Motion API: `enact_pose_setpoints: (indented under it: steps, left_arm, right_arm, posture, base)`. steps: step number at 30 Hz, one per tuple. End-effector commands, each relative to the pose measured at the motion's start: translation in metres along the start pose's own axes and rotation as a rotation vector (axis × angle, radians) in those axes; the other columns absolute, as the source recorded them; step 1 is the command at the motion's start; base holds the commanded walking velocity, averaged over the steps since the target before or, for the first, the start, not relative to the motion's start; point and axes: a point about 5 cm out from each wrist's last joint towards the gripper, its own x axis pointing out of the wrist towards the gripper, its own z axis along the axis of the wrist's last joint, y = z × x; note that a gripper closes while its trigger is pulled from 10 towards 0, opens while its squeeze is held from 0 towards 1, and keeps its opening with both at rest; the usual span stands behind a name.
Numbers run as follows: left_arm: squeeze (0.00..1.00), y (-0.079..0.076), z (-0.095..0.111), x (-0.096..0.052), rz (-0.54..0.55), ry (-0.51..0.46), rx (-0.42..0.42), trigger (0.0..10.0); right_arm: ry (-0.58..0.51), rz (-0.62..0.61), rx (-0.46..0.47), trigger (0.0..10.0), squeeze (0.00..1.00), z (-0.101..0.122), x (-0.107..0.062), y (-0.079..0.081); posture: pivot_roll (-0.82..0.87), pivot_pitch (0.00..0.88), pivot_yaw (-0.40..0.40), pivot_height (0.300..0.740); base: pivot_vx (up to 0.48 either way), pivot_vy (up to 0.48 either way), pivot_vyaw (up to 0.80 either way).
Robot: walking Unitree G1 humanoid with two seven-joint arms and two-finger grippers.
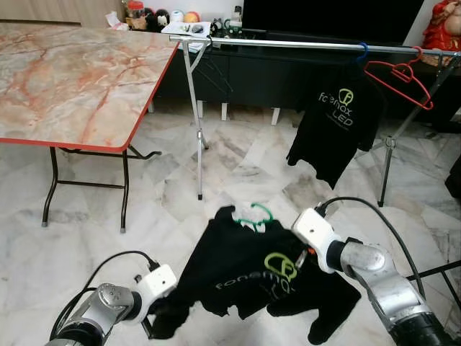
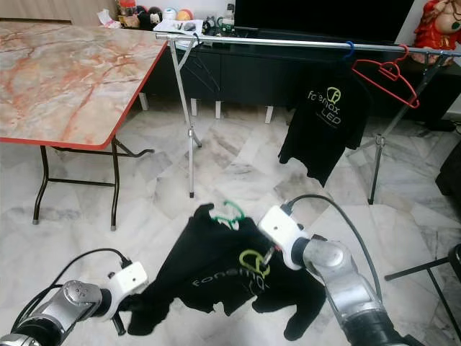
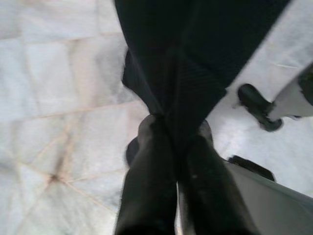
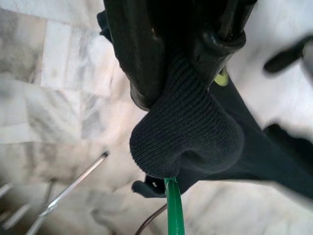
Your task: Hang hanger
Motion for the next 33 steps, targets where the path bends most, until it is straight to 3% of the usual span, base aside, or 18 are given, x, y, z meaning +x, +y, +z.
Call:
enact_pose_setpoints:
  steps: [1, 8, 11, 13, 16, 19, 23, 24, 25, 33]
  left_arm:
    - [1.0, -0.008, -0.006, 0.001, -0.069, 0.02, -0.005, 10.0]
    - [1.0, -0.012, -0.013, -0.002, -0.134, 0.049, 0.021, 10.0]
    - [1.0, -0.011, -0.016, -0.004, -0.144, 0.068, 0.046, 10.0]
    - [1.0, -0.003, -0.008, -0.005, -0.064, 0.025, 0.044, 10.0]
    - [1.0, 0.004, 0.004, -0.005, 0.003, -0.04, 0.041, 10.0]
    - [1.0, 0.004, 0.015, -0.004, 0.004, -0.099, 0.048, 10.0]
    - [0.97, 0.001, 0.023, -0.003, -0.013, -0.147, 0.058, 10.0]
    - [0.19, 0.0, 0.026, -0.003, -0.029, -0.171, 0.058, 10.0]
    - [0.0, -0.001, 0.026, -0.003, -0.032, -0.173, 0.062, 10.0]
    - [0.0, -0.01, 0.025, -0.002, -0.132, -0.171, 0.06, 10.0]
  right_arm:
    - [0.038, 0.026, -0.074, 10.0, 0.0, -0.005, -0.003, 0.001]
    - [0.074, -0.003, -0.131, 10.0, 0.0, -0.008, -0.004, -0.008]
    - [0.037, 0.032, -0.155, 10.0, 0.0, -0.004, -0.004, -0.006]
    - [-0.036, 0.129, -0.187, 10.0, 0.0, 0.003, -0.006, 0.002]
    - [-0.017, 0.223, -0.236, 10.0, 0.0, -0.001, -0.008, 0.009]
    - [0.04, 0.302, -0.28, 10.0, 0.0, -0.01, -0.01, 0.014]
    - [0.034, 0.34, -0.293, 10.0, 0.0, -0.011, -0.012, 0.016]
    - [0.026, 0.353, -0.3, 10.0, 0.0, -0.01, -0.012, 0.016]
    - [0.027, 0.361, -0.311, 10.0, 0.0, -0.009, -0.012, 0.016]
    - [-0.012, 0.342, -0.347, 10.0, 0.0, -0.001, -0.006, 0.015]
  posture:
    - [-0.04, 0.127, -0.044, 0.74]
    - [-0.03, 0.127, -0.046, 0.74]
    - [-0.03, 0.126, -0.047, 0.74]
    - [-0.03, 0.126, -0.051, 0.74]
    - [-0.03, 0.124, -0.052, 0.74]
    - [-0.03, 0.123, -0.055, 0.74]
    - [-0.02, 0.123, -0.057, 0.74]
    - [-0.02, 0.122, -0.057, 0.74]
    - [-0.03, 0.123, -0.057, 0.74]
    - [-0.02, 0.124, -0.061, 0.74]
  base:
    - [0.0, 0.0, 0.0]
    - [0.0, 0.0, 0.0]
    - [0.0, 0.0, 0.0]
    - [0.0, 0.0, 0.0]
    - [0.0, 0.0, 0.0]
    - [0.0, 0.0, 0.0]
    - [0.0, 0.0, 0.0]
    - [0.0, 0.0, 0.0]
    - [0.0, 0.0, 0.0]
    - [0.0, 0.0, 0.0]
